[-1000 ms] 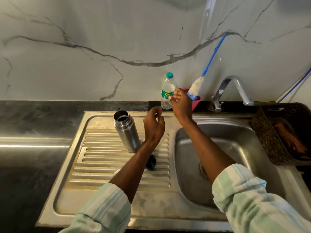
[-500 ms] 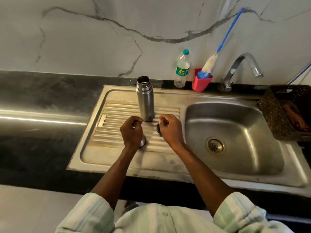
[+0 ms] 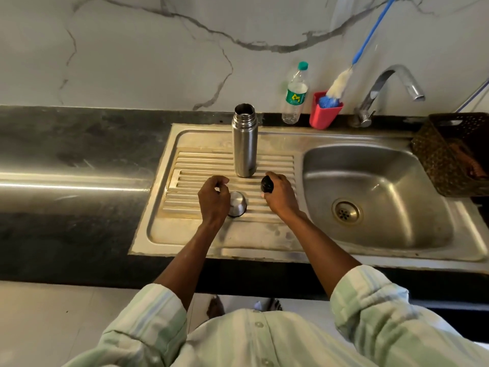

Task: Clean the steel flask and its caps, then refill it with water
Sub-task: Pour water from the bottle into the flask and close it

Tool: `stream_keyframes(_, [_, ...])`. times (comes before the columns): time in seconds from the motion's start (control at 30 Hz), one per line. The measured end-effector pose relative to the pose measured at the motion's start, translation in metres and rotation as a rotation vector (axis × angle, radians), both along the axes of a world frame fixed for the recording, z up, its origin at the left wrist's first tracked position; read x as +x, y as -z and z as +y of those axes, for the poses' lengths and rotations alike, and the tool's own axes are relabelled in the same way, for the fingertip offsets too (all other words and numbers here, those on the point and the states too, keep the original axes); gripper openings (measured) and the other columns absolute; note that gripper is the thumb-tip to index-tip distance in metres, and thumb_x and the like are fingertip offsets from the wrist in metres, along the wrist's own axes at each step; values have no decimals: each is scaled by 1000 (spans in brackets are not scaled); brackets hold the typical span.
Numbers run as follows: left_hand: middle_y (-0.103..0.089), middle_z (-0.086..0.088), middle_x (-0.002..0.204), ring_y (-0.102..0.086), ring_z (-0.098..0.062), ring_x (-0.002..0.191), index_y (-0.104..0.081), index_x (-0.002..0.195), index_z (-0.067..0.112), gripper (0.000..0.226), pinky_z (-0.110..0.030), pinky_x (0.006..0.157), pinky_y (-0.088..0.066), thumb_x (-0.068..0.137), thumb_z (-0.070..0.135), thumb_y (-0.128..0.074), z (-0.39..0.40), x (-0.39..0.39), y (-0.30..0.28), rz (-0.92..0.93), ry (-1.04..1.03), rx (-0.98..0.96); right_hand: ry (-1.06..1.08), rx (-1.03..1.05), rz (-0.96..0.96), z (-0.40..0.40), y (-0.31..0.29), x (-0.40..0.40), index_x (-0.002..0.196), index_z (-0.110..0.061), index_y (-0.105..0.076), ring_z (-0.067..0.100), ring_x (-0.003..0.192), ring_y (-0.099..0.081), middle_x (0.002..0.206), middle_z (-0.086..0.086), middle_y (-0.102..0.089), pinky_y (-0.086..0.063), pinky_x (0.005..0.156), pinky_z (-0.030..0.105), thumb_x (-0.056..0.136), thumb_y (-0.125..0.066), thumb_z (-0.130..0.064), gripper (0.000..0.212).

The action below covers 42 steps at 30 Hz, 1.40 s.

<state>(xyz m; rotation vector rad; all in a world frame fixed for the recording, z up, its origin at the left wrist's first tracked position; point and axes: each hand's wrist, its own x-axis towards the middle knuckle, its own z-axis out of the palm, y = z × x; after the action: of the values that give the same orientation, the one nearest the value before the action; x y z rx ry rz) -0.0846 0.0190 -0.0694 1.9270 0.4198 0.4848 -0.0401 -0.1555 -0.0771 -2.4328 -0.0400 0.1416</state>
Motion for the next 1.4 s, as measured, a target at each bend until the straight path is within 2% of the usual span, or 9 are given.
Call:
stream_keyframes(0.17, [-70, -1, 97, -64, -14, 91, -68, 99, 10, 26, -30, 83, -52, 81, -5, -56, 11, 13, -13, -41, 12, -28, 181, 368, -241, 4, -45, 7, 138, -15, -51, 14, 118, -52, 133, 8, -56, -42, 98, 21, 80, -79, -25, 65])
stream_keyframes(0.33, [-52, -3, 134, -50, -14, 118, -47, 136, 12, 69, -22, 85, -47, 74, 1, -74, 19, 48, -42, -33, 228, -43, 159, 528, -628, 22, -129, 30, 140, -16, -49, 12, 119, -55, 132, 7, -59, -49, 91, 14, 84, -75, -30, 63])
stream_keyframes(0.5, [-32, -3, 156, -34, -17, 140, -24, 153, 19, 108, -31, 110, -35, 68, 29, -89, 16, 89, -66, 14, 423, -5, -76, 403, -600, 42, -161, 58, 138, -13, -52, 9, 121, -48, 134, 8, -56, -48, 102, 31, 84, -75, -24, 59])
stream_keyframes(0.6, [-49, 4, 140, -48, -9, 125, -38, 142, 19, 95, -20, 102, -41, 64, 26, -92, 10, 103, -82, -38, 521, -26, -124, 394, -505, 48, -159, 67, 138, -15, -53, 17, 123, -53, 134, 7, -56, -48, 103, 36, 84, -74, -20, 58])
stream_keyframes(0.73, [-65, 0, 121, -64, -14, 110, -48, 131, 18, 83, -41, 96, -54, 61, 28, -92, 7, 117, -82, -29, 614, -97, -163, 336, -479, 47, -167, 74, 137, -13, -53, 13, 120, -52, 134, 8, -58, -42, 99, 20, 84, -74, -18, 57])
stream_keyframes(0.83, [-67, 1, 116, -66, -13, 102, -50, 127, 16, 72, -40, 89, -56, 67, 22, -89, 4, 120, -77, 7, 548, -57, -243, 245, -357, 47, -162, 77, 137, -15, -55, 19, 122, -54, 133, 6, -59, -42, 104, 26, 82, -76, -15, 59])
stream_keyframes(1.1, [-67, 10, 106, -64, 4, 90, -52, 124, 23, 66, -10, 73, -50, 68, 22, -88, 2, 119, -72, 13, 502, -53, -360, 335, -35, 35, -165, 89, 147, -14, -40, 8, 140, -29, 158, -1, -29, -27, 114, 27, 95, -58, -7, 56])
stream_keyframes(1.23, [-68, 6, 106, -66, -2, 91, -53, 121, 24, 61, -19, 78, -53, 71, 17, -86, -1, 120, -70, -15, 473, -52, -147, 370, -242, 42, -160, 82, 129, -9, -61, 17, 120, -58, 129, 7, -63, -44, 105, 26, 84, -73, -12, 47])
stream_keyframes(1.4, [-70, 2, 103, -69, -12, 91, -52, 112, 29, 54, -29, 78, -57, 71, 16, -85, -3, 119, -65, -41, 462, -31, -77, 302, -342, 50, -153, 77, 119, -11, -59, 18, 106, -60, 116, 7, -65, -46, 87, 17, 78, -80, -24, 48])
